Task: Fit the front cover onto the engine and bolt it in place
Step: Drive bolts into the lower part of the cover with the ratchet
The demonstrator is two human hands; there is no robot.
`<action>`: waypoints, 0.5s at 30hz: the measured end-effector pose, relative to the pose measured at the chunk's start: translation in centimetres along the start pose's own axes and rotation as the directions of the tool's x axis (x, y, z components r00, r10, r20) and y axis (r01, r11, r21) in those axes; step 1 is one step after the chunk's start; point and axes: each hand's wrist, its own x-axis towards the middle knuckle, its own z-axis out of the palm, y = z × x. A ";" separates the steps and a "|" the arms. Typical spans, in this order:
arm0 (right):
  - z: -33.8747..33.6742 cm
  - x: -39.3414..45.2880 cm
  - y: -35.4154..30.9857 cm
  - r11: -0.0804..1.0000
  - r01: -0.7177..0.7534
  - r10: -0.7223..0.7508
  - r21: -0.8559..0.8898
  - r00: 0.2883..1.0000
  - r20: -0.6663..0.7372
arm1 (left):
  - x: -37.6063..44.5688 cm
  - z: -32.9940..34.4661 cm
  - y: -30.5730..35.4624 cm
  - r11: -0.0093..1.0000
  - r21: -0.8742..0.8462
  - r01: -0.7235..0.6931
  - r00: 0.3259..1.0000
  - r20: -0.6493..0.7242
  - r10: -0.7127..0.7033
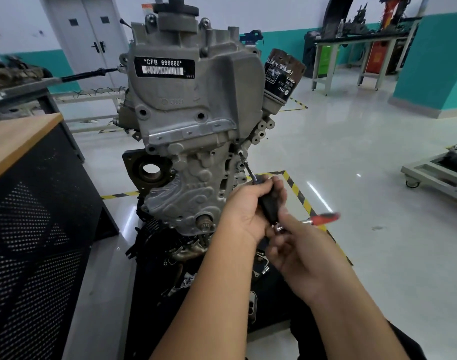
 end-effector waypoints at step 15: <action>-1.5 0.3 -0.6 0.585 0.422 -0.587 -0.693 0.810 -0.003 | 0.6 -0.3 0.0 0.992 0.066 -0.110 0.993 0.050 0.107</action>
